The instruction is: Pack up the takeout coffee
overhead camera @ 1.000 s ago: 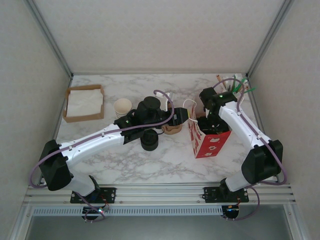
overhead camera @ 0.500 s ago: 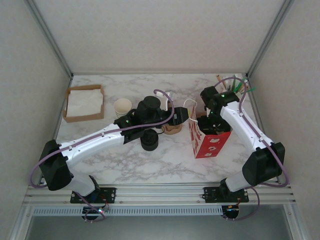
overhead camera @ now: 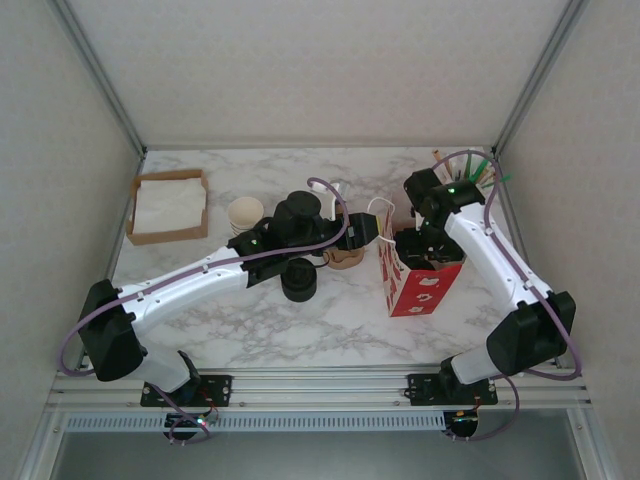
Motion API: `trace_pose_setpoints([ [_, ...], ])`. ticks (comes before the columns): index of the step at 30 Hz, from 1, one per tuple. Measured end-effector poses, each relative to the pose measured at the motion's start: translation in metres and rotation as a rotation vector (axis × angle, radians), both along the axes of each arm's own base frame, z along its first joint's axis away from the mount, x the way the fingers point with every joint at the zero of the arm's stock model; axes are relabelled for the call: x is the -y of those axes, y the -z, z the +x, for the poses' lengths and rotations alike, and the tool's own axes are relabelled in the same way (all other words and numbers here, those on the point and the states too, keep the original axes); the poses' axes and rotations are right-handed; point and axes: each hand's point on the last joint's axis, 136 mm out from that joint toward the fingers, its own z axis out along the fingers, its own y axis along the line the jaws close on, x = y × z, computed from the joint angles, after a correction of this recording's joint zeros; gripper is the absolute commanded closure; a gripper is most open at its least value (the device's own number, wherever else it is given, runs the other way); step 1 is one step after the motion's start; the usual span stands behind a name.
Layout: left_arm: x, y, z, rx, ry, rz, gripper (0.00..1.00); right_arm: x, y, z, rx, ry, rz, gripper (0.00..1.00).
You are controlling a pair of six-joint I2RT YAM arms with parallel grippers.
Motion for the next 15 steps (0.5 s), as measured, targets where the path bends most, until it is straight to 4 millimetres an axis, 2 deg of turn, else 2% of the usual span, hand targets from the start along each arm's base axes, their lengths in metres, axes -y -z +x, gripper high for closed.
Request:
trace_pose_setpoints([
  [15,0.001,-0.010,0.001,0.013,0.000,-0.015,0.28,0.000,-0.033,0.005,0.105,0.005,0.034,0.08],
])
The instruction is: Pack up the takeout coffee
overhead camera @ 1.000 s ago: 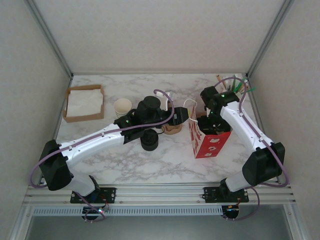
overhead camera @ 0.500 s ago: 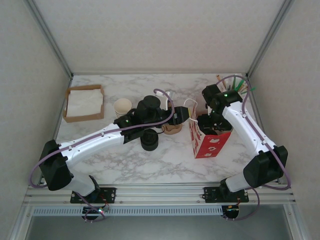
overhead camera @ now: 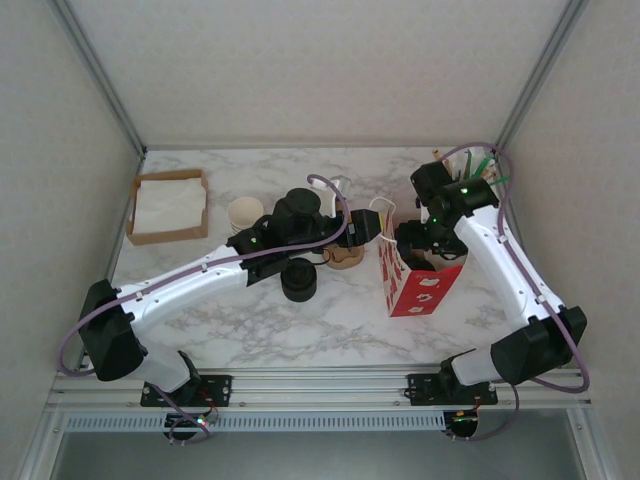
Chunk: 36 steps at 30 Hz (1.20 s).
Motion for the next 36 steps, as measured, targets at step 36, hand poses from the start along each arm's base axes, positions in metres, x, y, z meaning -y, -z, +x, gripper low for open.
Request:
trace_pose_setpoints([
  [36,-0.010,-0.020,-0.005,0.039,-0.010,-0.019,0.00,0.004,-0.098,-0.010,0.356,0.013,0.151,0.18],
])
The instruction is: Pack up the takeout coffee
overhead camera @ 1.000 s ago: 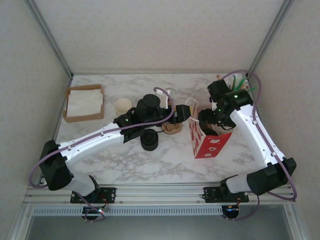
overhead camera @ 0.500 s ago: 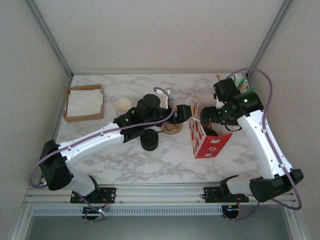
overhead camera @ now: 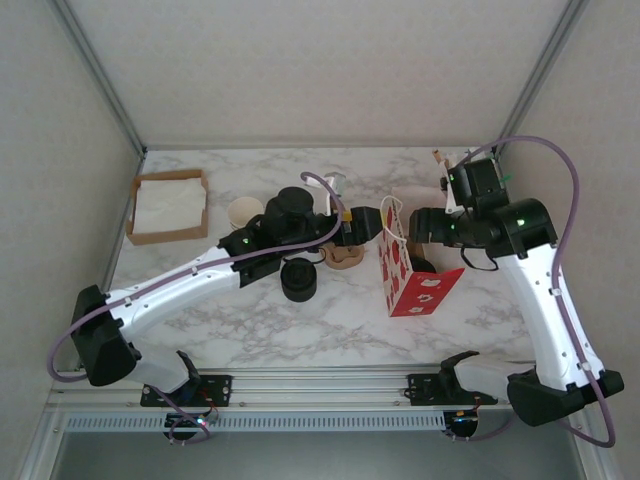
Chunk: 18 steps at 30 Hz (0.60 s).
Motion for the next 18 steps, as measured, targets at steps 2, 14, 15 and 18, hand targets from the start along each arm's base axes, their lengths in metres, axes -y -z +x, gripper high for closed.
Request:
trace_pose_setpoints([
  [2,-0.003,-0.006,-0.001,0.008,-0.003,-0.009,0.00,0.000,-0.005,-0.001,0.022,0.002,0.011,0.19],
  [14,-0.023,-0.038,-0.009,0.071,-0.037,-0.051,0.00,-0.010,-0.054,-0.017,0.221,-0.055,0.166,0.22],
  [15,-0.025,-0.042,-0.010,0.079,-0.042,-0.056,0.00,-0.011,-0.058,-0.019,0.236,-0.064,0.181,0.22],
  [18,-0.033,-0.052,-0.014,0.103,-0.053,-0.069,0.00,-0.017,-0.071,-0.024,0.283,-0.095,0.232,0.21],
])
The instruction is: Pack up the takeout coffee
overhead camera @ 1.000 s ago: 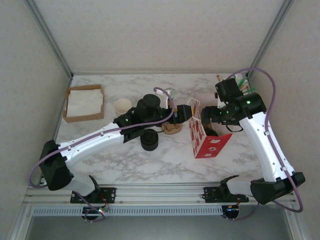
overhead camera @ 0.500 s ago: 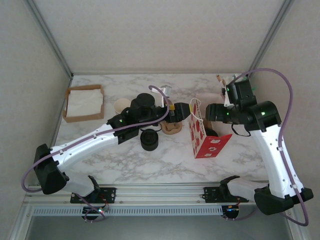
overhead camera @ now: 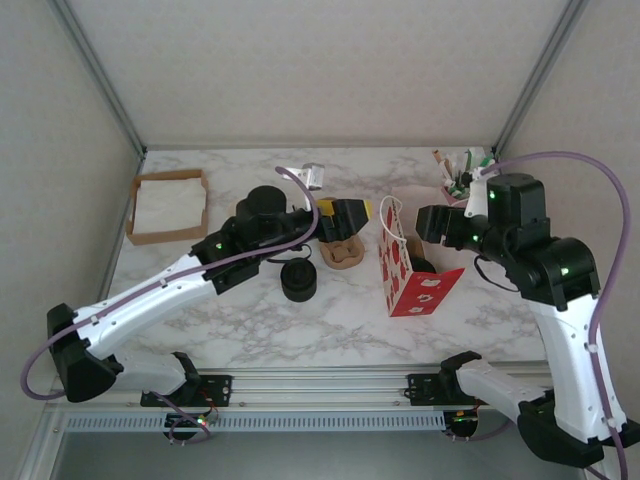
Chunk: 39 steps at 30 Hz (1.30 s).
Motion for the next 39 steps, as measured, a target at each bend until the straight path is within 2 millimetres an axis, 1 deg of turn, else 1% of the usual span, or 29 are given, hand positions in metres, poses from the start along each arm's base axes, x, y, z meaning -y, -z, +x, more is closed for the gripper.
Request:
trace_pose_setpoints([
  [4,-0.011,-0.009,-0.004,0.025,-0.023,-0.011,0.00,-0.009,-0.013,-0.008,0.046,-0.049,0.066,0.18],
  [8,-0.024,-0.010,-0.007,0.043,-0.053,-0.008,0.00,-0.021,-0.020,-0.017,0.065,-0.115,0.130,0.15],
  [13,-0.043,-0.012,-0.012,0.054,-0.101,-0.009,0.00,-0.036,-0.022,-0.024,0.053,-0.197,0.195,0.12],
  [18,-0.069,-0.012,-0.019,0.063,-0.162,-0.007,0.00,-0.051,-0.021,-0.025,0.021,-0.260,0.252,0.11],
  [22,-0.091,-0.011,-0.025,0.065,-0.218,-0.001,0.00,-0.067,-0.021,-0.027,-0.004,-0.322,0.286,0.11],
  [24,-0.101,-0.008,-0.027,0.064,-0.245,0.005,0.00,-0.078,-0.020,-0.029,-0.017,-0.364,0.290,0.11],
  [28,-0.119,0.004,-0.027,0.047,-0.307,0.044,0.00,-0.108,-0.010,-0.038,-0.063,-0.466,0.250,0.12],
  [34,-0.136,0.029,-0.025,0.012,-0.362,0.105,0.00,-0.149,0.006,-0.044,-0.101,-0.552,0.140,0.12],
  [39,-0.153,0.038,-0.024,-0.004,-0.403,0.126,0.00,-0.171,0.018,-0.046,-0.106,-0.581,0.038,0.12],
])
